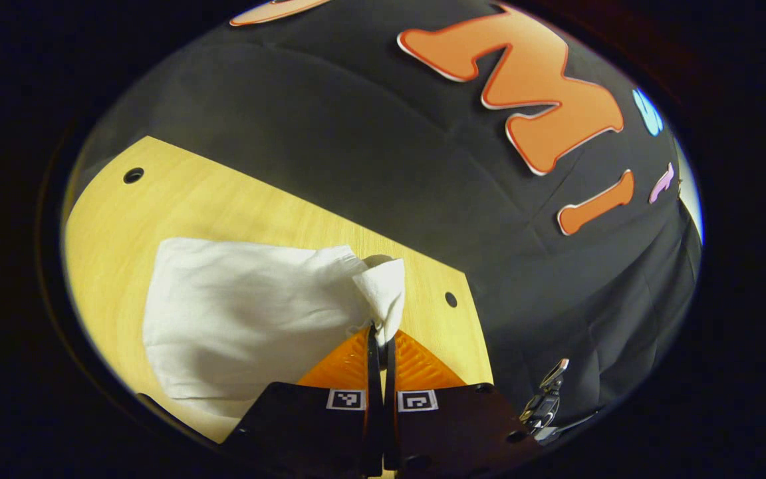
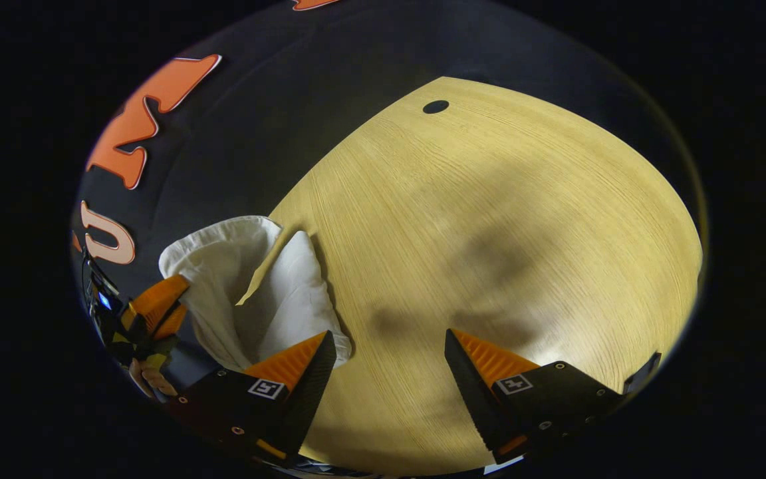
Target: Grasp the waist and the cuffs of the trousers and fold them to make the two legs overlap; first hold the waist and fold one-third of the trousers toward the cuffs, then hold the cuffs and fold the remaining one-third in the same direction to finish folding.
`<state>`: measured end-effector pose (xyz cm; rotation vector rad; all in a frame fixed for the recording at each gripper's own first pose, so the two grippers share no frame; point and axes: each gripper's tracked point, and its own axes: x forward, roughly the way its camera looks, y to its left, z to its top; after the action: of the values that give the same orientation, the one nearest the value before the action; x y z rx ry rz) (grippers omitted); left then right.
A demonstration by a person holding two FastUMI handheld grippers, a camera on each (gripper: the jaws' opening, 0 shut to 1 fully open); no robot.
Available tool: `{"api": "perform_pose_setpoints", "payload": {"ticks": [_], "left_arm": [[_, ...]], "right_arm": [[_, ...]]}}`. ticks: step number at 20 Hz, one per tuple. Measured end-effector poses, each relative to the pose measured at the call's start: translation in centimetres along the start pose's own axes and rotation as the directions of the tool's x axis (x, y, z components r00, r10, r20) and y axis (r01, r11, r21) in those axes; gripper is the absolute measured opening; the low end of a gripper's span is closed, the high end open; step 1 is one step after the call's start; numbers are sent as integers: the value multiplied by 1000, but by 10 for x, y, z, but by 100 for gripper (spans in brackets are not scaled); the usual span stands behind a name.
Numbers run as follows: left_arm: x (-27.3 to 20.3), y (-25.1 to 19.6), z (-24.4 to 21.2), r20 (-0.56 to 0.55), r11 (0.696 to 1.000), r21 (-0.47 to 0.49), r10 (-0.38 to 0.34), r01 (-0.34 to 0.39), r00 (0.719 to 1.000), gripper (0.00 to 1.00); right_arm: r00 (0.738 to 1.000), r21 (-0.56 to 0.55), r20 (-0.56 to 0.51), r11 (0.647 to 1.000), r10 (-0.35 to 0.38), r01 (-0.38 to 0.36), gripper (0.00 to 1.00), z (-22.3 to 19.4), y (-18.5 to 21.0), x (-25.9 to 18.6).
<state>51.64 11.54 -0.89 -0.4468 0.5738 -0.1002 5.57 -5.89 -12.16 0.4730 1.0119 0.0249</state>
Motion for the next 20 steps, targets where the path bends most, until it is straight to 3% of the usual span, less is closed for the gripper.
{"api": "perform_pose_setpoints", "payload": {"ticks": [5, 9, 13, 20], "left_arm": [[20, 5, -29, -93, 998, 42, 55, -51, 994, 4], [31, 5, -65, -139, 998, 48, 52, -46, 989, 16], [24, 10, -91, -175, 997, 65, 61, -50, 983, 100], [-8, 48, -83, -80, 985, 126, 133, -122, 988, 100]], "right_arm": [[1000, 11, -1, 1000, -8, 8, 99, 1, -4, -6], [1000, 0, -4, 1000, -2, 2, 99, -3, -1, -3], [1000, -20, -15, 1000, 15, -15, 99, -9, 11, -6], [999, -112, 15, 993, 29, -28, 99, -14, 40, -21]]}}
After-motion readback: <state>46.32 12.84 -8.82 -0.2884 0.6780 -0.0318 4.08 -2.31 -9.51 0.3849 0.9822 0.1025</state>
